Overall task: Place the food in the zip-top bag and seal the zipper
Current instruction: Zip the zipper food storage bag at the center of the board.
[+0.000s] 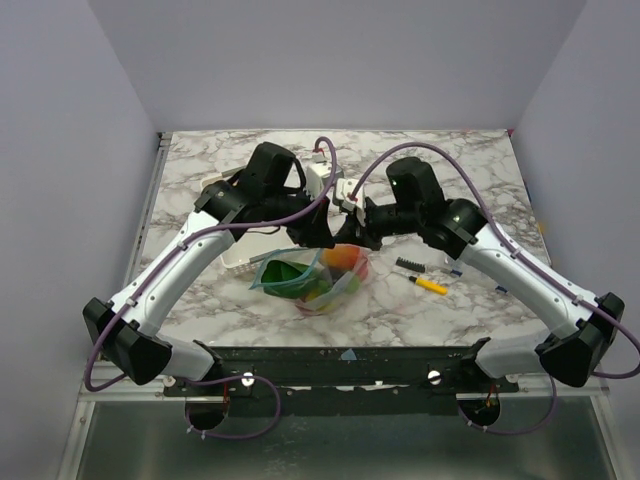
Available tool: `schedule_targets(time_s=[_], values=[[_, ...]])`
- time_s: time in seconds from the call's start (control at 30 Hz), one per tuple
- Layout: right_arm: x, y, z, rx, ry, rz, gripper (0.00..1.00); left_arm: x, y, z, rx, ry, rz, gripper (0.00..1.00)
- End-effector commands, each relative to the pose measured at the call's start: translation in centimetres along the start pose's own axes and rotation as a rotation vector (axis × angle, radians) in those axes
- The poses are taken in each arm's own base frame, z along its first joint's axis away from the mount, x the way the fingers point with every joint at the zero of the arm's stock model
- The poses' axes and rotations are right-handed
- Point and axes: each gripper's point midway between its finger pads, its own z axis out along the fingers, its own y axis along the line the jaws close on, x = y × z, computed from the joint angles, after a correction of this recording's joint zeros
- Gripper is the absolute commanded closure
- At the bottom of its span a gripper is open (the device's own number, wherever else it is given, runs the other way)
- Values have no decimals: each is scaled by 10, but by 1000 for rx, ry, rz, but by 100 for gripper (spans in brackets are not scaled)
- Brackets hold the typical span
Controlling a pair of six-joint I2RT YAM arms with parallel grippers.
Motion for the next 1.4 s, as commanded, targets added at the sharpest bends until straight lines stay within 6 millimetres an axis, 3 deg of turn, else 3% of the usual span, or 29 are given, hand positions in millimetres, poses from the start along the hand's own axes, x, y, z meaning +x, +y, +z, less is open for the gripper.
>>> schedule_targets(time_s=[0.0,0.13,0.4,0.63,1.07,1.37], values=[[-11,-56,-15,392,-95,125,100,-11,-12,-5,31,-29,25,100],[4,-88,-34,659,-107,308,100,-5,-6,-6,-5,-26,10,100],[33,-112,-60,909,-157,426,100,3,6,-11,-69,-10,-27,100],[65,-123,-65,990,-125,514,100,11,11,-16,-111,2,-46,98],[119,-149,-106,1209,-36,615,100,24,14,-21,-138,13,-70,97],[144,-160,-134,1348,36,663,100,31,13,-24,-147,16,-77,96]])
